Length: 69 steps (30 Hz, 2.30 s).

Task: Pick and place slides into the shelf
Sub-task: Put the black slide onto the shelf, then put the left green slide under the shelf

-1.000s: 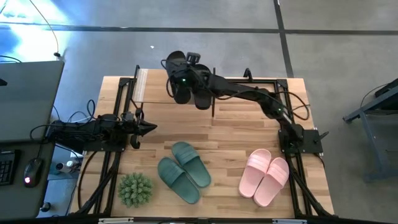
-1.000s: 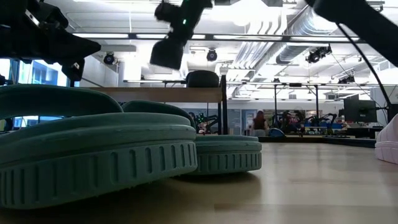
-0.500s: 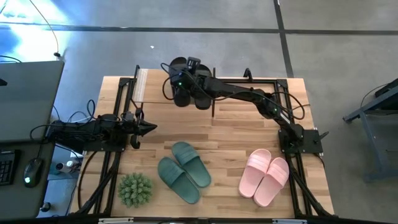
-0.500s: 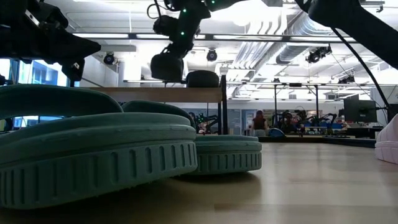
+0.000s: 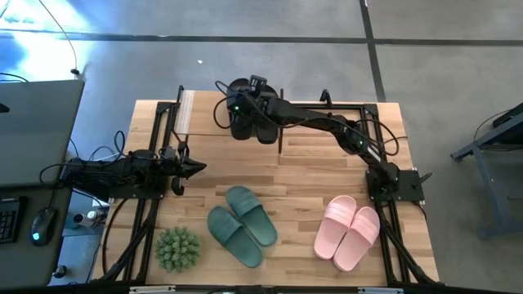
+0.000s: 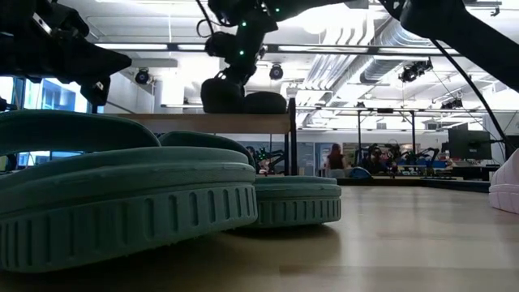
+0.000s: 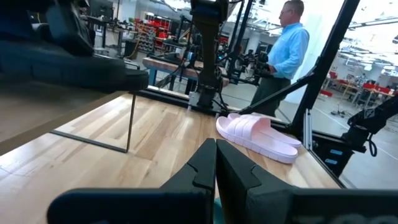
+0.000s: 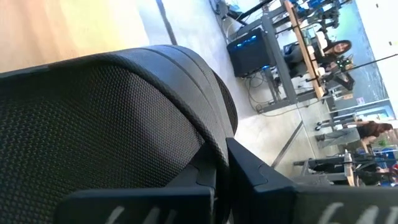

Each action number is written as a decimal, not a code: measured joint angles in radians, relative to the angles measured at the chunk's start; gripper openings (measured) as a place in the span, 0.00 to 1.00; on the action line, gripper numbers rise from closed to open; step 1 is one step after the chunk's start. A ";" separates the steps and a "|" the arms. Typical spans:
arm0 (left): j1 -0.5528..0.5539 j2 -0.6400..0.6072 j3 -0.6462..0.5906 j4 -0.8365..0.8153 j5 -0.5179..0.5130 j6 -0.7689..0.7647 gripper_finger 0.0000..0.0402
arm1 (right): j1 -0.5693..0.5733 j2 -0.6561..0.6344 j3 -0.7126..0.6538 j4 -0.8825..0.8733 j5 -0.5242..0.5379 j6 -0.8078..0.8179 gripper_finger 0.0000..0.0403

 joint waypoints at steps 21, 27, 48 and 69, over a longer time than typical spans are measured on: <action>0.000 0.000 0.000 0.000 0.000 -0.001 0.00 | 0.010 0.045 0.006 0.001 0.060 -0.045 0.00; 0.000 0.000 0.000 0.000 0.001 -0.001 0.00 | 0.010 0.045 0.006 0.001 0.051 -0.049 0.03; 0.000 0.000 0.000 -0.001 0.012 -0.008 0.00 | 0.010 0.045 0.008 0.004 0.010 -0.046 0.32; 0.000 0.000 0.000 -0.004 0.024 -0.009 0.00 | 0.026 0.033 0.008 -0.010 -0.022 -0.031 0.39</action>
